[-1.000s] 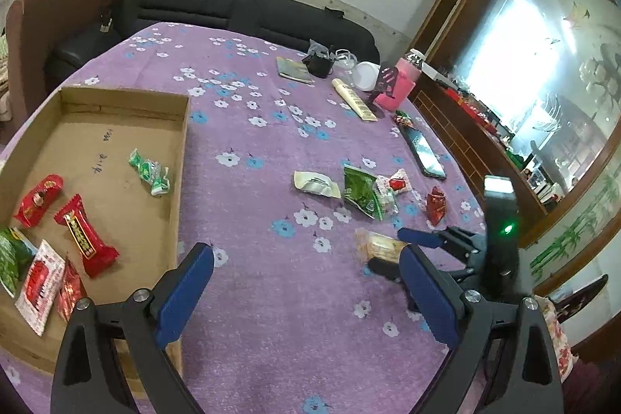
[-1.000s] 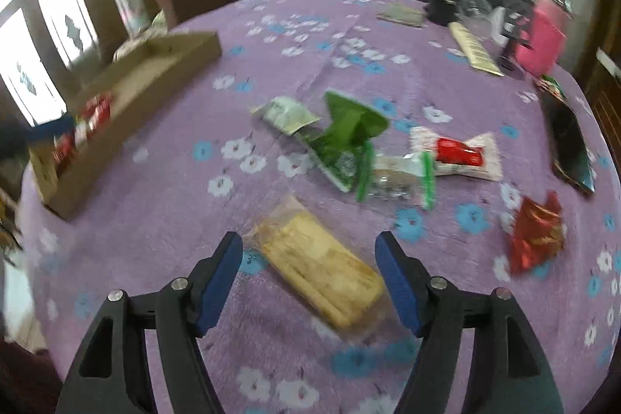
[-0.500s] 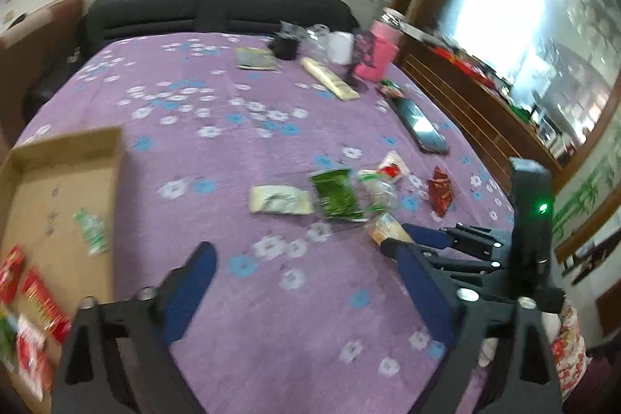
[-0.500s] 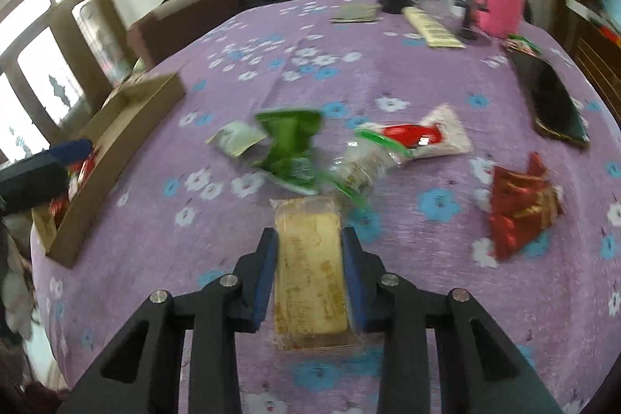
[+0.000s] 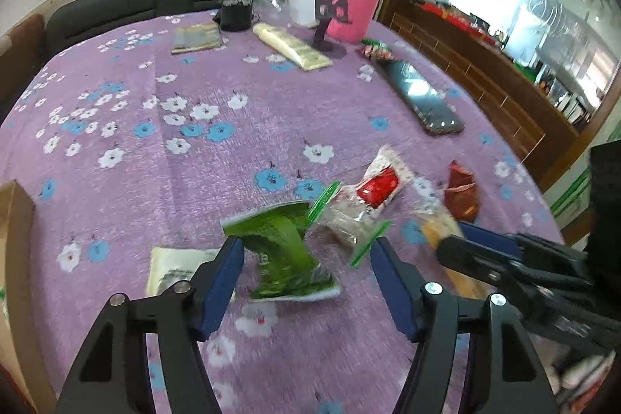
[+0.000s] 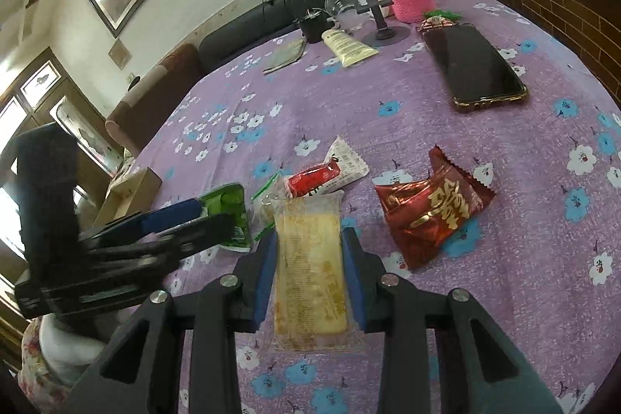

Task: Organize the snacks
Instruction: 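Grasp the green snack bag with the left gripper, then carry the biscuit pack and green bag over the box and open both grippers, then move both grippers back over the snacks on the table, then grasp the white-wrapped pastry with the left gripper while the right grasps the clear round candy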

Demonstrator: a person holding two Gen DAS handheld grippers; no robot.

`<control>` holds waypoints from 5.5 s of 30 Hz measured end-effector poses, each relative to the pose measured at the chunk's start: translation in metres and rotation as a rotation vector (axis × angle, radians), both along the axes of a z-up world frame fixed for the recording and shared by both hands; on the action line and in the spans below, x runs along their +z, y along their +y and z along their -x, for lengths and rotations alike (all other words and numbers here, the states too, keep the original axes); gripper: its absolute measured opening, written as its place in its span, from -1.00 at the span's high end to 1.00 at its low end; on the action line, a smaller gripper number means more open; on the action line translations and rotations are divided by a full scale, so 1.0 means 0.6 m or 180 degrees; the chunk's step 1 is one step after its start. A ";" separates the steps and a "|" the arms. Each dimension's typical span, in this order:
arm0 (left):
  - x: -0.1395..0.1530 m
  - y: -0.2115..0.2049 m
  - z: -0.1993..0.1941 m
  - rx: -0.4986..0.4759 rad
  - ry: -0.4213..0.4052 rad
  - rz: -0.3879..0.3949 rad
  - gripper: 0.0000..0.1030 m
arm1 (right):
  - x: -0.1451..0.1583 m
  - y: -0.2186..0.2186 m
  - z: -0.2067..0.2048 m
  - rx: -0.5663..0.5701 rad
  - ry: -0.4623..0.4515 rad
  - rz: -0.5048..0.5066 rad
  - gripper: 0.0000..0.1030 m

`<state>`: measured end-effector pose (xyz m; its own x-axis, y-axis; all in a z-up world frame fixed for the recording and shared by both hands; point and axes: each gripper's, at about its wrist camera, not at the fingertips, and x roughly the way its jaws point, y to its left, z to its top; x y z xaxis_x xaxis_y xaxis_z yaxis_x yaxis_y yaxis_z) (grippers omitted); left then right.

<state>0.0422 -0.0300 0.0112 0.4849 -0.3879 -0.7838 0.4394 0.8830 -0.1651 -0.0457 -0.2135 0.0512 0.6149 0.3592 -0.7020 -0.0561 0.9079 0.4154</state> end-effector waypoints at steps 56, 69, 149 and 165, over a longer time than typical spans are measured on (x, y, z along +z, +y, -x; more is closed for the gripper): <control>0.029 0.613 0.045 0.1857 0.0169 0.0977 0.53 | 0.029 0.633 -0.068 0.1838 0.0255 0.0309 0.37; 0.044 0.624 0.065 0.2043 -0.0011 0.1233 -0.24 | 0.028 0.623 -0.068 0.1719 0.0206 0.0264 0.17; -0.010 0.184 0.157 0.0572 0.0576 0.0792 -0.79 | -0.030 0.161 -0.120 0.0302 0.0268 0.0755 0.55; 0.013 0.105 0.005 0.0526 0.0088 0.0060 -0.35 | -0.016 0.102 -0.074 0.0108 0.0171 -0.0052 0.55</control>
